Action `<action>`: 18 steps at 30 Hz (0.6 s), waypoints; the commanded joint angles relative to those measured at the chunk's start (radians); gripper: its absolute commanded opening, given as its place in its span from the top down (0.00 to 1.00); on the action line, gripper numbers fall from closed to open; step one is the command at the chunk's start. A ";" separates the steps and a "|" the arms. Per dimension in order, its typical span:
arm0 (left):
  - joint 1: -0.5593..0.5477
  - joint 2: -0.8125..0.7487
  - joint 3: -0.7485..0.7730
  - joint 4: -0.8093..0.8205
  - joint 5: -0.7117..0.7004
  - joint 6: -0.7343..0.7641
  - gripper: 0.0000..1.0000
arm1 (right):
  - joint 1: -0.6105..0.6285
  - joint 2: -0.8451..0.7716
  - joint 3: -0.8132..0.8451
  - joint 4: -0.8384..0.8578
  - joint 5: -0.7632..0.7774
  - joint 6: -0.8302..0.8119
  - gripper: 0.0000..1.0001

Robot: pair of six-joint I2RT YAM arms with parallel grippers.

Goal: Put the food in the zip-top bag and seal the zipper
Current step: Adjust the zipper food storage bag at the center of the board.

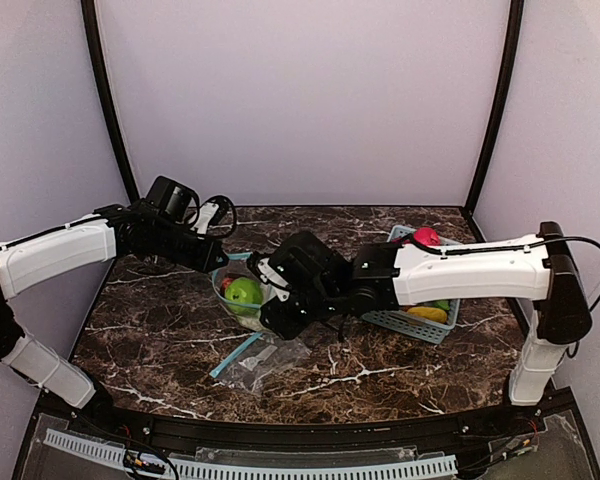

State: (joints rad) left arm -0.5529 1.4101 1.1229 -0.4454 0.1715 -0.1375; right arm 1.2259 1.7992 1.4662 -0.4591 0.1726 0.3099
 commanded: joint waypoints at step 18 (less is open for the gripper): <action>0.030 -0.074 0.002 0.004 -0.046 0.016 0.99 | 0.001 -0.028 0.029 -0.005 0.137 0.005 1.00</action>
State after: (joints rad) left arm -0.5457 1.4040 1.1229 -0.4454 0.1539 -0.1337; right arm 1.2255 1.8778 1.4864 -0.4774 0.2562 0.3302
